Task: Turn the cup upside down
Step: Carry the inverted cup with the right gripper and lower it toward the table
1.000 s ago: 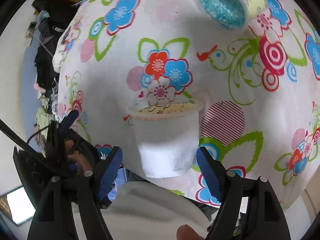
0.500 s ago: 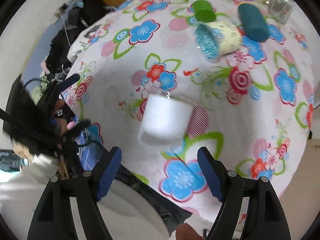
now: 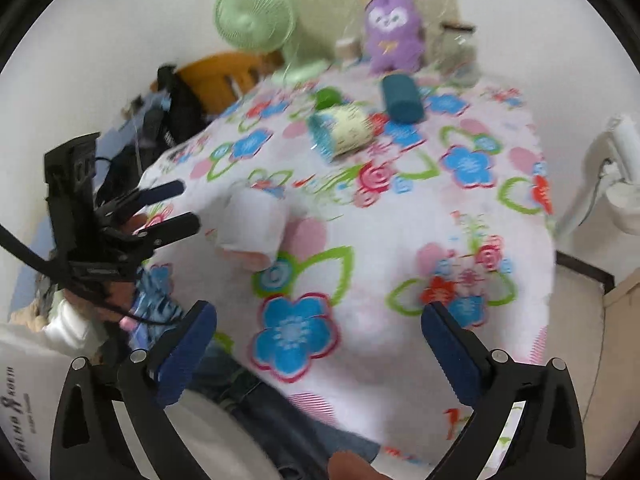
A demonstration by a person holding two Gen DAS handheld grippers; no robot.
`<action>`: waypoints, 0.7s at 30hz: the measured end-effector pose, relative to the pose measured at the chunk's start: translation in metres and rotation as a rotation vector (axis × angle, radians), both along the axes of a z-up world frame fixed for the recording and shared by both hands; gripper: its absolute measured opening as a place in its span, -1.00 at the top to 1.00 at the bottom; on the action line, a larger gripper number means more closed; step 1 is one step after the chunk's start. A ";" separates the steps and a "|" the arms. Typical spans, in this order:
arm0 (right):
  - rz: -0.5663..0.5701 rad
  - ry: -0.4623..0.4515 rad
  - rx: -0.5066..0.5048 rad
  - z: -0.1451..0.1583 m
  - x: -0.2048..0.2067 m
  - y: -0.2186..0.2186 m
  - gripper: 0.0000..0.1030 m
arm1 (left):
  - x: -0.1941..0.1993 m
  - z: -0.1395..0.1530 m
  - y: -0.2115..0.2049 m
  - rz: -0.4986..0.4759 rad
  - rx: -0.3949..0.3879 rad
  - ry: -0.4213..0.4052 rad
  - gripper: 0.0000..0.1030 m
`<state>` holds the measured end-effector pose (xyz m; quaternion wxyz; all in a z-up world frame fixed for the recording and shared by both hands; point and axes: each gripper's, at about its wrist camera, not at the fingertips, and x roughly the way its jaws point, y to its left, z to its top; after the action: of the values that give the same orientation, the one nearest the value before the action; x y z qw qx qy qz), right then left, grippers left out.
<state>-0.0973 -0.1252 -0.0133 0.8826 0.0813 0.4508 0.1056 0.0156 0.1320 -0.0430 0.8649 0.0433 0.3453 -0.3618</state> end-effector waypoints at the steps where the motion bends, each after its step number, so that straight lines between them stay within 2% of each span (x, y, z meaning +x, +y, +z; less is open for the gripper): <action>1: -0.011 -0.007 0.000 -0.004 -0.002 -0.005 -0.99 | -0.002 0.002 -0.003 0.008 -0.003 0.001 -1.00; 5: -0.044 -0.019 0.033 -0.016 -0.005 -0.023 -1.00 | -0.011 0.011 -0.026 0.054 0.029 0.009 -1.00; 9: -0.043 -0.036 0.056 -0.024 -0.008 -0.028 -0.99 | -0.013 0.015 -0.043 0.064 0.051 0.061 -1.00; 12: -0.002 -0.071 0.075 -0.025 -0.012 -0.024 -1.00 | -0.011 0.014 -0.051 0.088 0.070 0.102 -1.00; 16: 0.072 -0.144 0.044 -0.023 -0.024 -0.013 -1.00 | -0.005 0.007 -0.057 0.114 0.081 0.177 -1.00; 21: 0.135 -0.220 0.018 -0.022 -0.041 -0.004 -1.00 | 0.000 -0.007 -0.068 0.141 0.148 0.229 -1.00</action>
<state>-0.1381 -0.1290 -0.0351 0.9169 0.0468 0.3545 0.1771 0.0160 0.0636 -0.0501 0.8375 0.0413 0.4696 -0.2764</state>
